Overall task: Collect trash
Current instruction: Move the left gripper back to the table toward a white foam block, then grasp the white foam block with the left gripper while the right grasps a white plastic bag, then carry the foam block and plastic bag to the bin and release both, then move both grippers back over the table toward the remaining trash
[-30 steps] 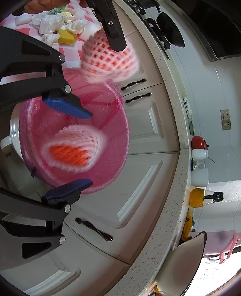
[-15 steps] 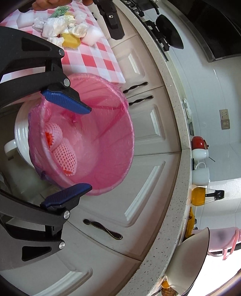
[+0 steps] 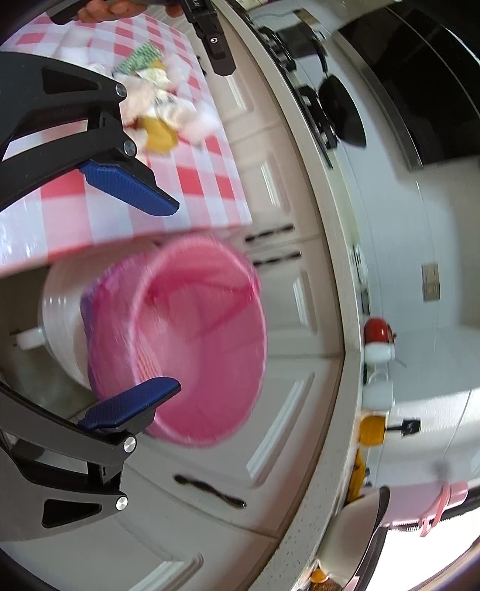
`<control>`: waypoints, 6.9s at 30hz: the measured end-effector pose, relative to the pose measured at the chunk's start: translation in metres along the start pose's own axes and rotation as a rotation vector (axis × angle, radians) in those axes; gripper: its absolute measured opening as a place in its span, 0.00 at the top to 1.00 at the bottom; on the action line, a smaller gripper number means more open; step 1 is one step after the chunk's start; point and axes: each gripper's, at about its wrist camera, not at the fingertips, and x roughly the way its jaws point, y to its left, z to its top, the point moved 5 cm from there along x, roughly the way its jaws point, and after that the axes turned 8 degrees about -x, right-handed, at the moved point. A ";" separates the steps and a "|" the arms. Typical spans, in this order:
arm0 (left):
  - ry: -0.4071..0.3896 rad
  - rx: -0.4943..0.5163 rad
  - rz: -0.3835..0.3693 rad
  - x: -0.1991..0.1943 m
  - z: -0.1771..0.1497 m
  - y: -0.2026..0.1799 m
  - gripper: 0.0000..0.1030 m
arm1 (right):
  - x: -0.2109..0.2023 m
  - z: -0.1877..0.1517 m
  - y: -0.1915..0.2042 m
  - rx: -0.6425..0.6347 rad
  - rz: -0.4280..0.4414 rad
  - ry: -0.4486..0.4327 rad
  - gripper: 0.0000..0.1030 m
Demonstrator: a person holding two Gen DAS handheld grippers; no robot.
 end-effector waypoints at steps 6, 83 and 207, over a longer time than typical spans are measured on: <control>-0.035 -0.041 0.089 -0.041 -0.014 0.048 0.32 | -0.006 -0.013 0.044 -0.022 0.062 0.000 0.18; 0.193 -0.182 0.176 -0.069 -0.168 0.157 0.34 | 0.041 -0.050 0.236 -0.250 0.315 0.133 0.18; 0.127 -0.001 -0.143 0.092 0.014 -0.080 0.22 | 0.014 0.039 -0.068 0.001 -0.082 0.012 0.22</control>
